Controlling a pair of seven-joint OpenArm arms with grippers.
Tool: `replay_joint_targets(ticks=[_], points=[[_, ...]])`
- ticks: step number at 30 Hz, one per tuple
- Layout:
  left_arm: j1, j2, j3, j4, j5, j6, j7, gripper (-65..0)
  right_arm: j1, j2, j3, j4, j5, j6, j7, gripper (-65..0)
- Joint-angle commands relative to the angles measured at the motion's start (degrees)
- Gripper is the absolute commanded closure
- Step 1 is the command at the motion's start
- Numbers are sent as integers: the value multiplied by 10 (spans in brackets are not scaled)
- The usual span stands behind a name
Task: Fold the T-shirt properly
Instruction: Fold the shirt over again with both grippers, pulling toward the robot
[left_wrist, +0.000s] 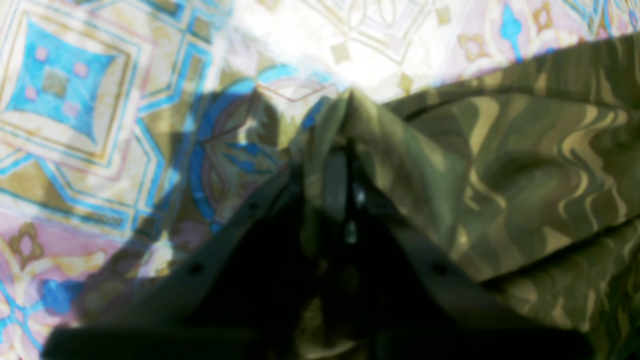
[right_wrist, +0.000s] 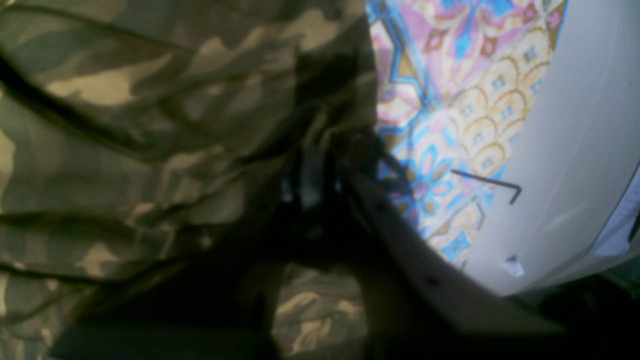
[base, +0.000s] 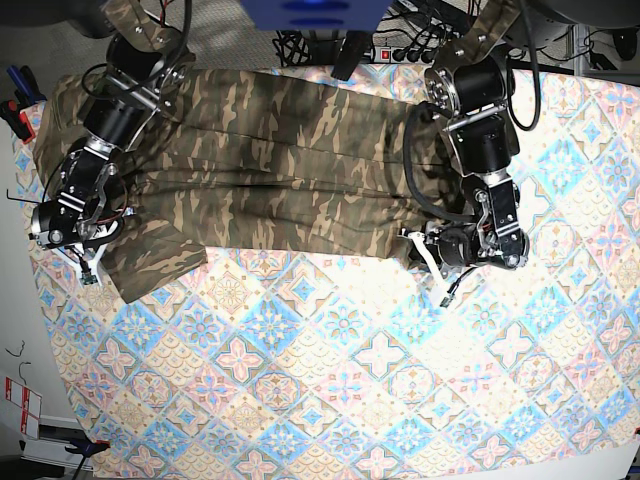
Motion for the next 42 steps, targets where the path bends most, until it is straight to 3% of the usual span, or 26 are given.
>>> replay_joint_targets(ticks=[1, 11, 18, 26, 35, 42], points=[[-3, -2, 1, 5, 8, -1, 22, -20, 13, 8, 2, 10, 3, -3, 5, -7], [-43, -30, -2, 12, 0, -1, 62, -14, 16, 8, 20, 63, 5, -3, 4, -7], [-49, -49, 1, 114, -71, -1, 140, -16, 16, 8, 21, 65, 7, -3, 5, -7], [-20, -62, 17, 198, -124, -1, 198, -18, 0, -7, 56, 160, 33, -3, -1, -7], [60, -119, 66, 288, -197, -1, 204, -18, -58, -9, 59, 169, 40, -3, 4, -7], [102, -147, 66, 305, -212, -1, 204, -18, -121, -9, 84, 253, 102, -3, -3, -7]])
